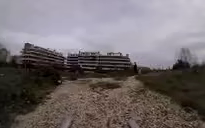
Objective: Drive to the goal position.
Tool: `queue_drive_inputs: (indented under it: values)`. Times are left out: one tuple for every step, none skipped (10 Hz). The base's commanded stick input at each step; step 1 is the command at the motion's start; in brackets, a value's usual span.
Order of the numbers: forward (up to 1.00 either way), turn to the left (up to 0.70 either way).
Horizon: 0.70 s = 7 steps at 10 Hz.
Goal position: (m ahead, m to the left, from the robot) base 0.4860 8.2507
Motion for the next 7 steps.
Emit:
queue_drive_inputs:
  values:
    - [0.50, 0.00]
    - [0.50, 0.00]
    - [0.50, 0.00]
    - [0.50, 0.00]
    - [0.50, 0.00]
    - [0.50, 0.00]
    - [0.50, 0.00]
